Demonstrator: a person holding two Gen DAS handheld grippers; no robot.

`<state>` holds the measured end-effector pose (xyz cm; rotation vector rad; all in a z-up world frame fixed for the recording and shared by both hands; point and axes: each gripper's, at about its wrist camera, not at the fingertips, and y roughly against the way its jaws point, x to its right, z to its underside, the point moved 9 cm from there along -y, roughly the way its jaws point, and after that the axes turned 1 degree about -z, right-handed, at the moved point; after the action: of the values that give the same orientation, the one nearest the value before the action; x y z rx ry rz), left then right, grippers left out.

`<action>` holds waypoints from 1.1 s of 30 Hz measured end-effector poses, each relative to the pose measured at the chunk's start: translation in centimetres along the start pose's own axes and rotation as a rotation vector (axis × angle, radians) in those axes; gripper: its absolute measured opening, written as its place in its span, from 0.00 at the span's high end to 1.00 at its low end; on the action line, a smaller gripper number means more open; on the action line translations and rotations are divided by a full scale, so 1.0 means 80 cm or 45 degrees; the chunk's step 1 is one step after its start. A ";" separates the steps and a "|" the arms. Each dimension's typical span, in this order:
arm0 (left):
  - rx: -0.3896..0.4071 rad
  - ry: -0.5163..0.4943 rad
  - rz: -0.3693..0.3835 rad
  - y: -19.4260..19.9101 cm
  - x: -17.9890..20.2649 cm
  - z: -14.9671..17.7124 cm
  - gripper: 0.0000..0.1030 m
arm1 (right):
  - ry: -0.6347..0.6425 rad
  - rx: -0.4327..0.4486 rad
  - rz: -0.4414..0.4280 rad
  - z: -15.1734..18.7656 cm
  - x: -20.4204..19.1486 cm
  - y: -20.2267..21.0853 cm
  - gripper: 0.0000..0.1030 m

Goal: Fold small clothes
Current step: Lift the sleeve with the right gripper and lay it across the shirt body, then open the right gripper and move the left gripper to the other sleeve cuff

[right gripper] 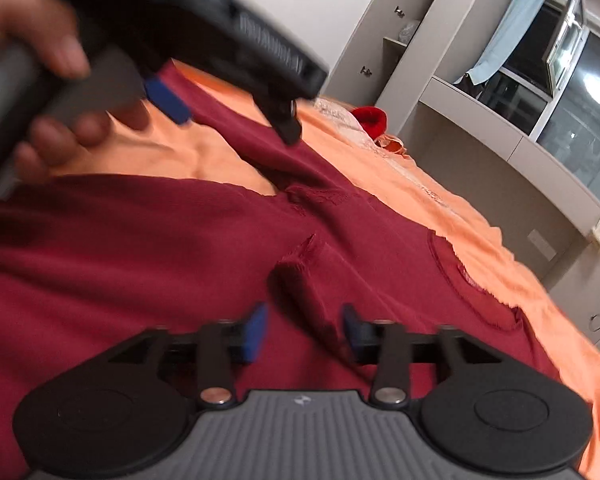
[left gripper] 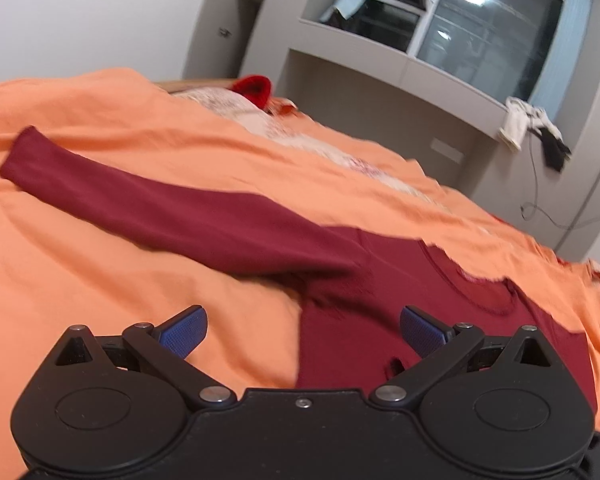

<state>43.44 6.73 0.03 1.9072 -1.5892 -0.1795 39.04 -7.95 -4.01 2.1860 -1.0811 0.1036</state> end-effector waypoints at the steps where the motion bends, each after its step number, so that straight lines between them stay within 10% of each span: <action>1: -0.017 -0.017 0.015 -0.004 0.006 0.006 0.01 | -0.027 0.004 0.000 0.006 0.005 0.009 0.31; 5: -0.093 -0.075 0.067 -0.020 0.028 0.027 0.01 | -0.131 0.021 0.103 0.039 0.042 0.053 0.12; 15: -0.212 -0.342 -0.054 -0.054 0.056 0.079 0.01 | -0.918 0.089 0.379 0.148 0.206 0.108 0.09; 20: -0.206 -0.428 -0.081 -0.051 0.059 0.086 0.00 | -1.329 0.144 0.407 0.204 0.276 0.096 0.29; 28: -0.214 -0.422 -0.073 -0.055 0.058 0.088 0.00 | -1.385 0.077 0.360 0.234 0.288 0.080 0.80; 33: -0.214 -0.421 -0.062 -0.054 0.059 0.088 0.00 | -1.395 0.035 0.390 0.233 0.285 0.071 0.83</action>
<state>44.85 -0.02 -6.51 1.8550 -1.6767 -0.6584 45.68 -37.04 -7.04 2.0428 -1.9714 -1.0540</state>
